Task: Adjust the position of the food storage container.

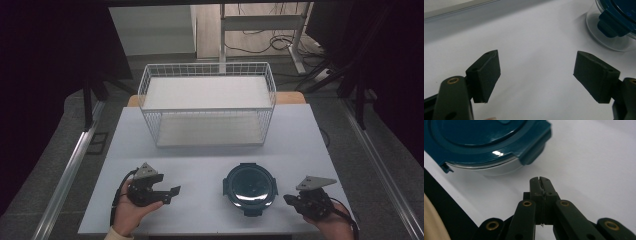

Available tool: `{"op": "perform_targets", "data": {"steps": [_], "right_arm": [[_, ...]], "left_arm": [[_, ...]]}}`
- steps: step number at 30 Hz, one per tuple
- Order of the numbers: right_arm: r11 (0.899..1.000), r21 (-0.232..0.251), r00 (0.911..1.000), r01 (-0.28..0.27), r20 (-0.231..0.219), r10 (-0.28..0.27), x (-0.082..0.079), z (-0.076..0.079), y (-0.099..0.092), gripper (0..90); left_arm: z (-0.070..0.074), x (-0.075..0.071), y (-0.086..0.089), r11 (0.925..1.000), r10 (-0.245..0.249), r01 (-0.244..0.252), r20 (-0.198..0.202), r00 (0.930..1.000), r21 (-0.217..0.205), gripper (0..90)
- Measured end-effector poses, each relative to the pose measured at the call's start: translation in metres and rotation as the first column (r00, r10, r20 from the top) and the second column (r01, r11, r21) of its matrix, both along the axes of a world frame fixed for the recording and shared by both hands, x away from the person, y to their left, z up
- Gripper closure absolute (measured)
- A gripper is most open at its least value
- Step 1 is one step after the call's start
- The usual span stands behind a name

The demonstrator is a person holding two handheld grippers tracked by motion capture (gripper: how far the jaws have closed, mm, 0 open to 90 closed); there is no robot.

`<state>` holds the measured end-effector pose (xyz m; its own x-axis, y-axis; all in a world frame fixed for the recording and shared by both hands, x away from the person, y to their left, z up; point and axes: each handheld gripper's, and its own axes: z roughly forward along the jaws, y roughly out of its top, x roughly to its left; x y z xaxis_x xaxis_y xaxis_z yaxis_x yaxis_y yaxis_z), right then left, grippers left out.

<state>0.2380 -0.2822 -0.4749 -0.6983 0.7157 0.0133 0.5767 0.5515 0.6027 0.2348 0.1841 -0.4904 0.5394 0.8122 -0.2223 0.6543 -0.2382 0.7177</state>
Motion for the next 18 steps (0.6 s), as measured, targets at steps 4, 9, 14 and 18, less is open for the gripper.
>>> {"op": "perform_targets", "data": {"steps": [4,9,14,18], "right_arm": [[1.0,-0.003,0.9997,-0.026,0.001,0.026,0.0,-0.003,0.008,89.3],[0.999,0.007,0.9986,-0.051,0.016,0.051,0.0,-0.004,0.016,89.4],[0.997,0.022,0.9975,-0.07,0.008,0.07,0.001,-0.005,0.019,89.4],[0.997,0.015,0.9974,-0.071,0.006,0.071,0.002,-0.006,0.022,89.4]], "left_arm": [[-0.001,0.0,0.0,1.0,0.0,0.0,-0.002,1.0,0.003,21.6],[-0.001,0.001,0.0,1.0,0.002,-0.002,-0.003,1.0,0.004,21.6],[-0.001,0.0,0.0,1.0,-0.002,0.002,-0.003,1.0,0.007,22.1],[-0.001,0.001,0.0,0.9999,-0.003,0.003,-0.005,1.0,0.01,22.1]]}}
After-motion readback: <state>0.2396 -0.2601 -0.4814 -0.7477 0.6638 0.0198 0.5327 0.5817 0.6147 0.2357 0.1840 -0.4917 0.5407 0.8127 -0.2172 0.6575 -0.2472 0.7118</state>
